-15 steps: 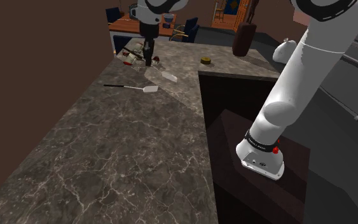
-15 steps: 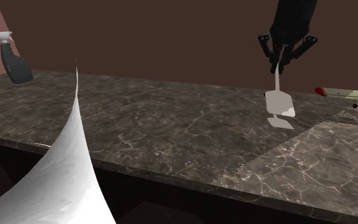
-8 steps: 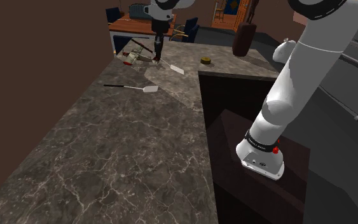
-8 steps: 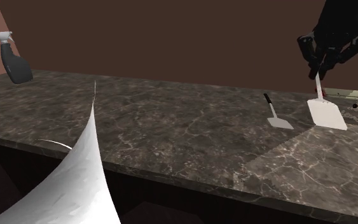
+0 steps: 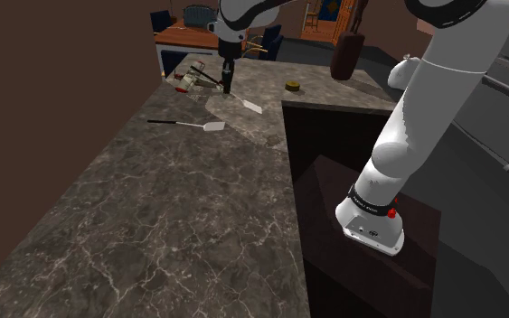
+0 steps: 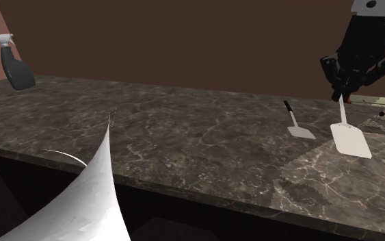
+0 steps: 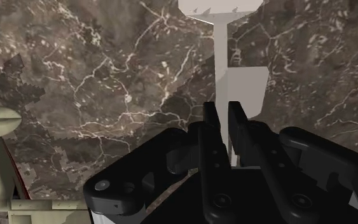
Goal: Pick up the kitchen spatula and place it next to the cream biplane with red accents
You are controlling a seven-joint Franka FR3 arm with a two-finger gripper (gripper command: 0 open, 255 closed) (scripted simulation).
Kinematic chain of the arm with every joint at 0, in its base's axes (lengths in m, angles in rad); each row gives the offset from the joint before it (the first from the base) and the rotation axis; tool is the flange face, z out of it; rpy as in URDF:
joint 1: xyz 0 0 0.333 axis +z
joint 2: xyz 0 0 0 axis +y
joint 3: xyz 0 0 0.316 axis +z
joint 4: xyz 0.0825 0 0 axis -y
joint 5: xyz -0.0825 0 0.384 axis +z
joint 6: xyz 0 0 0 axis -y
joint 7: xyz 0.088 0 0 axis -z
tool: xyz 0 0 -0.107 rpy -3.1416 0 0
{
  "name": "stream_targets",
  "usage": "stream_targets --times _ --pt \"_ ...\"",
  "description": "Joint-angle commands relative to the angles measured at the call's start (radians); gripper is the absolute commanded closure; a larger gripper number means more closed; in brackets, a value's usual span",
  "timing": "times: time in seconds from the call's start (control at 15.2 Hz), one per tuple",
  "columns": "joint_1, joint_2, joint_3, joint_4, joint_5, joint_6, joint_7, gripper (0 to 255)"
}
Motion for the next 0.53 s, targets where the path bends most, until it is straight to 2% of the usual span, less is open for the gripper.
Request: stream_targets --times 0.0,0.46 --pt "0.000 0.007 0.000 -0.021 -0.001 0.029 0.000 255" --pt "0.002 0.040 0.001 -0.079 -0.005 0.119 0.001 255"
